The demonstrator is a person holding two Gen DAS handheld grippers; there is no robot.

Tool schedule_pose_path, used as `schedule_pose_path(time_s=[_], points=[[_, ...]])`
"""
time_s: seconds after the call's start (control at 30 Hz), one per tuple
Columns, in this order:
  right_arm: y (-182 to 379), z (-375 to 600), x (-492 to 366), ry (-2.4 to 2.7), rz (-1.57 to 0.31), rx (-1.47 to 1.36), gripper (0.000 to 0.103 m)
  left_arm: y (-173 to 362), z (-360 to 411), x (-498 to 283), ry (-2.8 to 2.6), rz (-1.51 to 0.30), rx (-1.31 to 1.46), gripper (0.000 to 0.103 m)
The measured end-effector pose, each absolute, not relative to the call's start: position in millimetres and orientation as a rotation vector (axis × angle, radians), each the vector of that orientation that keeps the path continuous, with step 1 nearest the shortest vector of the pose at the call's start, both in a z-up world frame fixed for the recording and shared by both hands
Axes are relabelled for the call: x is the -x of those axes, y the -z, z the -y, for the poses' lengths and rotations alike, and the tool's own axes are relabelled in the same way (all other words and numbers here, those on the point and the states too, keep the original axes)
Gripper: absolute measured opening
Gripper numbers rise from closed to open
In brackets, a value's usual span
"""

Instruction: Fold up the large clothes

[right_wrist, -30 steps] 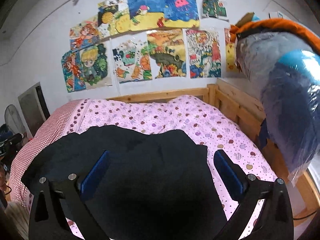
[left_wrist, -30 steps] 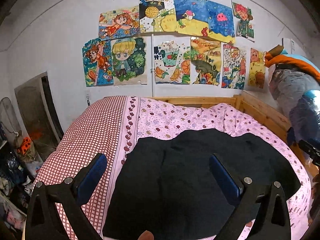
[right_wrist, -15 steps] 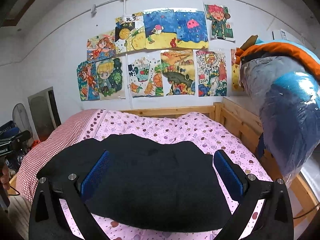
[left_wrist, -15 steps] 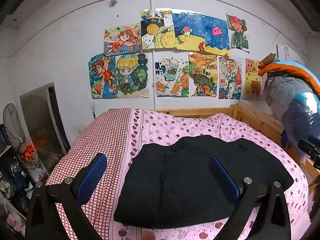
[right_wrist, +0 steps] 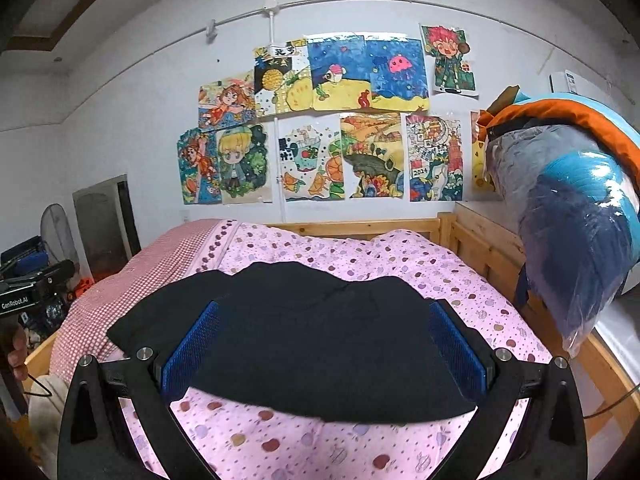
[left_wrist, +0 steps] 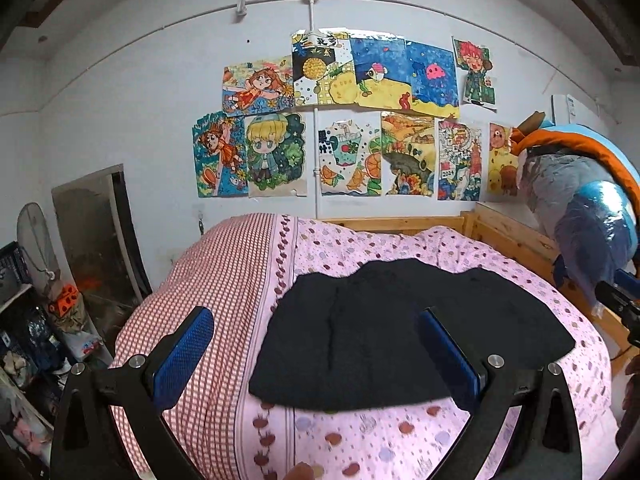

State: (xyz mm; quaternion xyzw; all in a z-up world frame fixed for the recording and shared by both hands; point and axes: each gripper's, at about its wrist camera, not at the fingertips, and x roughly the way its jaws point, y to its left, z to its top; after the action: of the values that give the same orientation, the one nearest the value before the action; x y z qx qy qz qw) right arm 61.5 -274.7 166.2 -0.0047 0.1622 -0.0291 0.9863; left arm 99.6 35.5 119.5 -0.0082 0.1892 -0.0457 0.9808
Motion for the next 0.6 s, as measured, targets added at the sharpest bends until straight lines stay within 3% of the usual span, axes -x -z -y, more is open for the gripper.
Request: schedule_pose_path(time_s=[0.6], points=[[-156,236,2,0.007,-0.314,0.026,0.101,-108,-51,-30,0.081,-0.373,0.033,0.103]])
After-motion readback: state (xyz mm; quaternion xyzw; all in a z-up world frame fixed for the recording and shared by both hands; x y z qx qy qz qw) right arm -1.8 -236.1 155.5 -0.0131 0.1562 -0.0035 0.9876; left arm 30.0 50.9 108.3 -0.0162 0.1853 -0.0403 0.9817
